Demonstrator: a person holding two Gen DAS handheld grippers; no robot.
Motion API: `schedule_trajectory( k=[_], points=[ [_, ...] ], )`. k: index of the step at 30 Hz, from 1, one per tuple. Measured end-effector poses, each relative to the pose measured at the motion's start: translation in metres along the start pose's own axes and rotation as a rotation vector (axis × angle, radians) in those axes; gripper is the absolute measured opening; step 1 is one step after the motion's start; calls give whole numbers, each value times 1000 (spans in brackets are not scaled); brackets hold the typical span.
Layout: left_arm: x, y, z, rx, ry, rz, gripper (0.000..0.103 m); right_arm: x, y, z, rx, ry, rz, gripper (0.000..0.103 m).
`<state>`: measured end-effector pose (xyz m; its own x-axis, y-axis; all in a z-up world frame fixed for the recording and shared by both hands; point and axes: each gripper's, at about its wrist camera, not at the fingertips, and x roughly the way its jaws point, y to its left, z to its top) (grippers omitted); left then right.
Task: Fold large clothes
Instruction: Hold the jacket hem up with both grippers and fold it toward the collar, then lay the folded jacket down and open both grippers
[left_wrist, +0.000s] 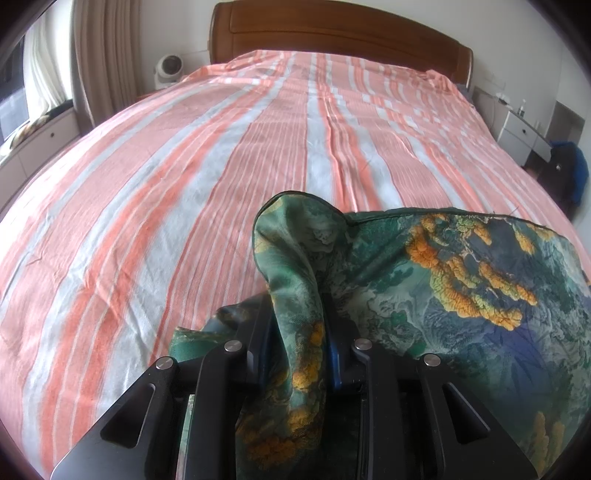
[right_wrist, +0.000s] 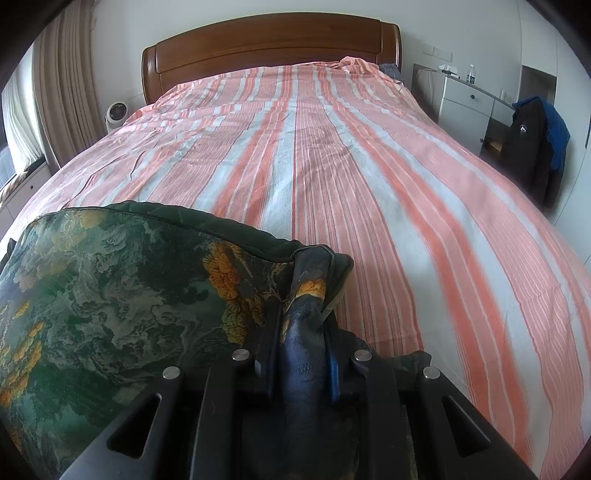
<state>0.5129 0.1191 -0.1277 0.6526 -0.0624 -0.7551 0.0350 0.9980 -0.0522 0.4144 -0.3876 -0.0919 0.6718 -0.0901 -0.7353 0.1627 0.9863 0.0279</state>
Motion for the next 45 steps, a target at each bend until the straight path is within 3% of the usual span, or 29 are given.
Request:
schedule_trajectory(
  k=[24, 27, 28, 30, 32, 34, 36, 38, 40, 45],
  points=[
    [0, 0, 0, -7, -3, -5, 26, 1, 0, 0, -2, -1, 1, 22],
    [-1, 1, 0, -9, -5, 2, 30, 1, 0, 0, -1, -1, -1, 22],
    [-2, 1, 1, -12, -5, 13, 37, 1, 0, 0, 2, -1, -5, 23],
    [-5, 2, 2, -25, -5, 46, 51, 0, -2, 2, 6, 0, -19, 30],
    [-12, 4, 9, -28, 19, 113, 80, -1, -6, 3, 22, -3, -51, 43],
    [-25, 7, 17, -30, 28, 174, 90, -6, -14, 6, 54, -10, -78, 65],
    [-54, 13, 21, -40, -23, 205, 90, -25, -28, 10, 105, -60, -101, 84],
    [-83, 18, 18, -41, -57, 202, 91, -62, -40, 10, 149, -171, -164, 88],
    [-115, 17, 6, -15, -66, 198, 91, -109, -51, 3, 204, -280, -229, 99],
    [-175, -7, -38, 27, -82, 166, 95, -184, -46, -45, 191, -384, -174, 101]
  ],
)
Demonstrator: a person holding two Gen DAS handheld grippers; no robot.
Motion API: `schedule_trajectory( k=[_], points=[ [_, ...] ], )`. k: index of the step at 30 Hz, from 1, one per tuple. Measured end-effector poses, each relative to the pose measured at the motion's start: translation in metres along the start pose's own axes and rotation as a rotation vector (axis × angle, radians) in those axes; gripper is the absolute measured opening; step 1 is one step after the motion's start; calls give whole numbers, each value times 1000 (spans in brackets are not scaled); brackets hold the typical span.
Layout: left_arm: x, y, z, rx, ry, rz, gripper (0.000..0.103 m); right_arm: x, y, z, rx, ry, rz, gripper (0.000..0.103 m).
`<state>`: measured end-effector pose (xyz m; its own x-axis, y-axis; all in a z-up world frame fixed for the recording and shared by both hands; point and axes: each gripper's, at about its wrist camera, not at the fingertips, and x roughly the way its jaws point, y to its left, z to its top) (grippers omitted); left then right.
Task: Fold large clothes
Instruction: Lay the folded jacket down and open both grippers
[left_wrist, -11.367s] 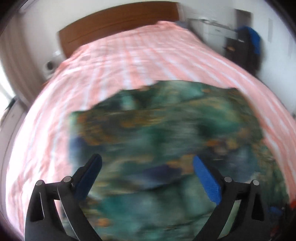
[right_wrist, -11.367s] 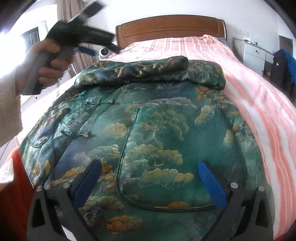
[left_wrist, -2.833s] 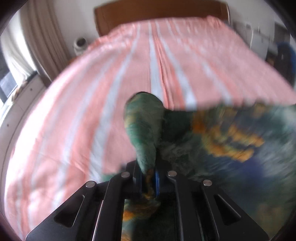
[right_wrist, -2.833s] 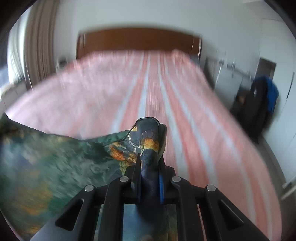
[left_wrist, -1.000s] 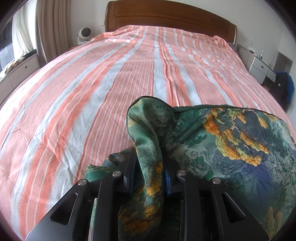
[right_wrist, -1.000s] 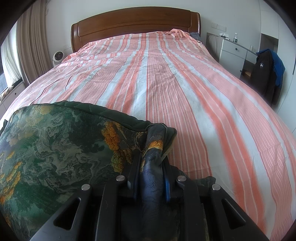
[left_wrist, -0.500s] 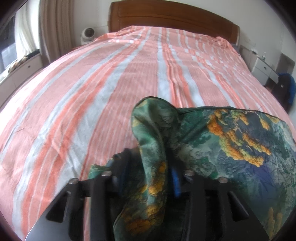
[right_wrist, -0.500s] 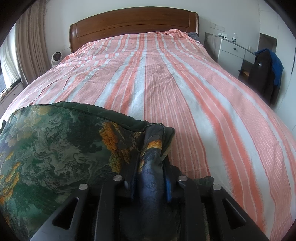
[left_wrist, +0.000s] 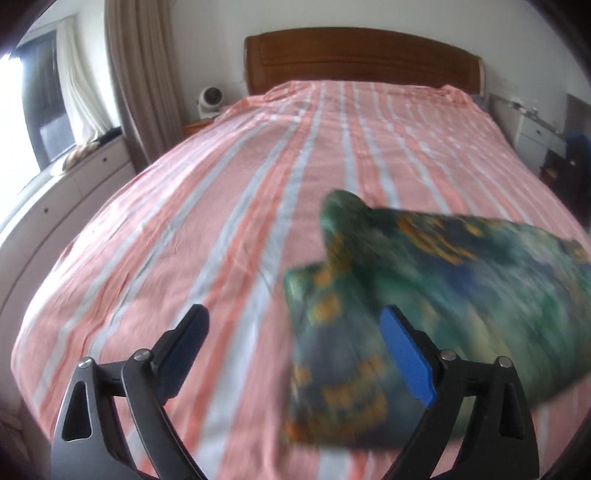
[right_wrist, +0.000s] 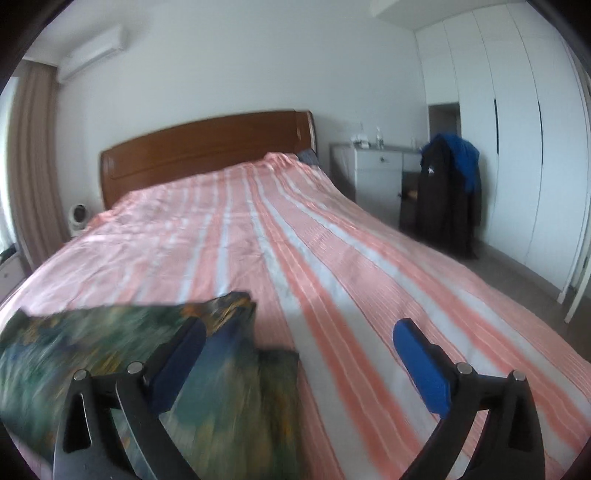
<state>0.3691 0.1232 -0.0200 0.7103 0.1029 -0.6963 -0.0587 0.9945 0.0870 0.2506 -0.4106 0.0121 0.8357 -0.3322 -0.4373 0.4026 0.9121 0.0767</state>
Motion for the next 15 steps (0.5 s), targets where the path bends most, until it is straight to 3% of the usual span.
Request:
schedule_trajectory(
  k=[4, 10, 12, 15],
  points=[
    [-37, -23, -35, -5, 11, -84, 99, -49, -3, -46, -48, 15, 42, 101],
    [-57, -72, -85, 2, 62, -153, 99, -67, -9, -110, -41, 127, 36, 101],
    [-63, -83, -99, -4, 54, -153, 99, -65, -13, -118, -17, 188, 50, 101],
    [-66, -90, -115, -37, 66, -169, 99, -62, -19, -122, 0, 203, 60, 101]
  ],
)
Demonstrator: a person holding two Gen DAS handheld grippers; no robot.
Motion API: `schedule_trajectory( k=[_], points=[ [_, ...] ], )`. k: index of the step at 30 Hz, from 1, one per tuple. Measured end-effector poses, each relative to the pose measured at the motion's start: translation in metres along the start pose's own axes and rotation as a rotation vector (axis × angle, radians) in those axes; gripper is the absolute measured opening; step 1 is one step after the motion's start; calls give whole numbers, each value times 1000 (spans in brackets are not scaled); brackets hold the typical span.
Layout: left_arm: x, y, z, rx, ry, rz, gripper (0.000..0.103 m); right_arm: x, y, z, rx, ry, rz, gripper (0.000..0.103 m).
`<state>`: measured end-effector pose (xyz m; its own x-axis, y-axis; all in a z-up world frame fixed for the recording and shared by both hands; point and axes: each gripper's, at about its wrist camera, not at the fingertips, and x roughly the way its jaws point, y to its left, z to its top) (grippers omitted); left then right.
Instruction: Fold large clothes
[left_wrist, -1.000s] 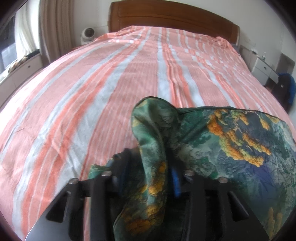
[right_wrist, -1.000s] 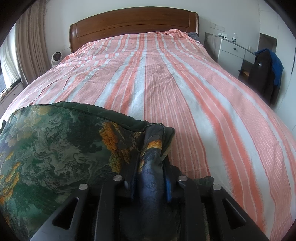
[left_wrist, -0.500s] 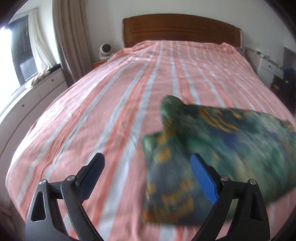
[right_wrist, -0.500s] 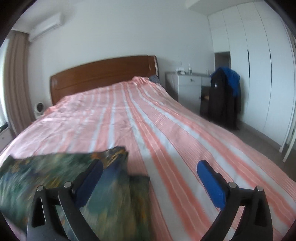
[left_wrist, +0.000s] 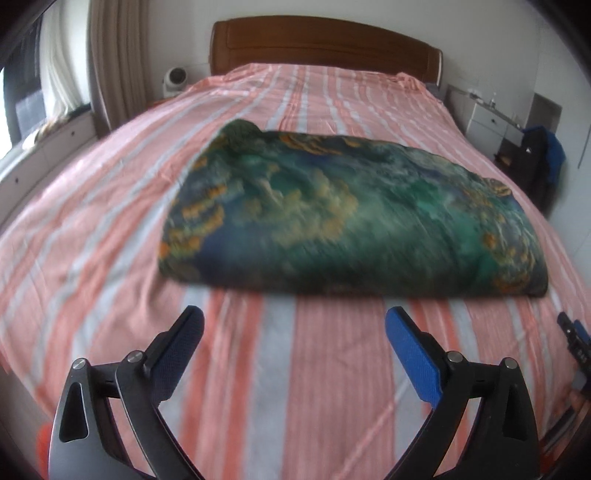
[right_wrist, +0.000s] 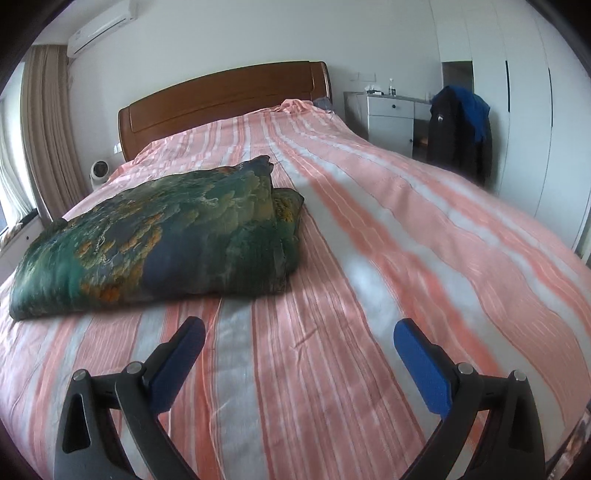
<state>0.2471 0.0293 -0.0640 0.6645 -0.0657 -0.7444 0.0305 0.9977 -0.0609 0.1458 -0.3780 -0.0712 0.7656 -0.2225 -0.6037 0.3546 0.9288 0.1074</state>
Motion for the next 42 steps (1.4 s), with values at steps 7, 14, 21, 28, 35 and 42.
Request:
schedule_trajectory(
  k=[7, 14, 21, 28, 35, 42],
  points=[
    [-1, 3, -19, 28, 35, 39, 99, 13, -6, -11, 10, 30, -6, 101],
    [1, 10, -25, -2, 57, 47, 99, 12, -6, -17, 17, 43, 0, 101],
    [2, -11, -24, 75, 49, 41, 99, 14, -4, -20, 13, 54, 5, 101],
    [7, -55, 15, 187, -6, 11, 99, 19, -5, -22, 20, 74, 12, 101],
    [28, -118, 87, 326, -112, 6, 101, 22, -8, -22, 30, 86, 28, 101],
    [97, -138, 44, 432, 107, 76, 102, 20, -6, -22, 11, 85, 39, 101]
  ],
)
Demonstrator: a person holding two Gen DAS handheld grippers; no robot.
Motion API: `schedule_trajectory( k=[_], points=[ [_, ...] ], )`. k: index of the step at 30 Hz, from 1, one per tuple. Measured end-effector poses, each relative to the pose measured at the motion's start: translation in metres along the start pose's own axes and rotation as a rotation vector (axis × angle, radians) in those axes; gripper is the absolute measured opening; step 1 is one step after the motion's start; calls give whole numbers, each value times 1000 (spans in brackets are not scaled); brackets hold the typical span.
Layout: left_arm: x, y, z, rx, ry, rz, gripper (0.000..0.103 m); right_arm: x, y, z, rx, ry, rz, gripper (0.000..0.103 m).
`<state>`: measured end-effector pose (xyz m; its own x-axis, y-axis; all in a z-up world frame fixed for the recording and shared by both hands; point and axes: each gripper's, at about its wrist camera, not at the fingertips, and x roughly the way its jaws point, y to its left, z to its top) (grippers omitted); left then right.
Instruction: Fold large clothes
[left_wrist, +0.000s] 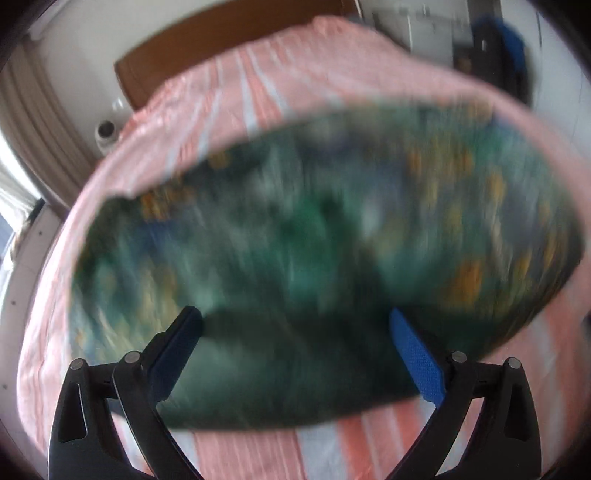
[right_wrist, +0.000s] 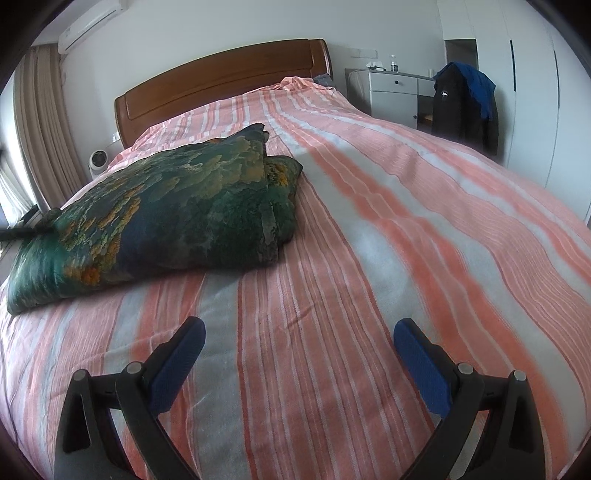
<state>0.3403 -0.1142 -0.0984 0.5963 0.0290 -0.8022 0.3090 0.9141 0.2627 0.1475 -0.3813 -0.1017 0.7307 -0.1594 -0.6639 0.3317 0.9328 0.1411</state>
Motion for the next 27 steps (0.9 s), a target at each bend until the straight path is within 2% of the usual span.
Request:
schedule_trajectory(
  k=[3, 6, 7, 9, 11, 12, 13, 14, 15, 16, 18, 19, 23, 25, 27],
  points=[
    [-17, -4, -35, 30, -4, -37, 101, -6, -2, 3, 14, -9, 59, 101],
    [-42, -6, -66, 107, -4, -74, 101, -15, -14, 11, 123, -53, 223, 101],
    [-49, -5, -72, 119, -5, -84, 101, -10, -20, 19, 207, -55, 319, 101],
    [-62, 2, -77, 119, -6, -97, 101, 9, -26, 31, 338, -23, 421, 101],
    [-78, 14, -70, 90, -20, -126, 101, 33, -29, 39, 455, 25, 460, 101],
    [-85, 17, -64, 76, -31, -138, 101, 44, -30, 41, 506, 45, 453, 101],
    [-91, 21, -56, 60, -46, -150, 101, 58, -30, 43, 566, 57, 431, 95],
    [-102, 26, -43, 37, -69, -170, 101, 65, -28, 46, 582, 53, 422, 85],
    [-108, 29, -33, 24, -84, -186, 101, 71, -23, 49, 576, 60, 432, 66],
    [-115, 31, -22, 12, -99, -207, 101, 74, -21, 51, 569, 70, 418, 59],
    [-130, 29, 3, 2, -128, -266, 101, 62, -15, 55, 550, 33, 384, 36],
    [-137, 25, 17, 6, -143, -303, 101, 53, -13, 57, 530, 10, 386, 34],
    [-149, -4, 76, 68, -161, -449, 101, -12, 28, 74, 242, -150, 343, 32],
    [-149, -24, 96, 112, -133, -491, 101, -40, 59, 78, 93, -218, 338, 31],
    [-147, -43, 109, 176, -101, -493, 101, -56, 84, 80, -17, -255, 333, 31]
  ],
)
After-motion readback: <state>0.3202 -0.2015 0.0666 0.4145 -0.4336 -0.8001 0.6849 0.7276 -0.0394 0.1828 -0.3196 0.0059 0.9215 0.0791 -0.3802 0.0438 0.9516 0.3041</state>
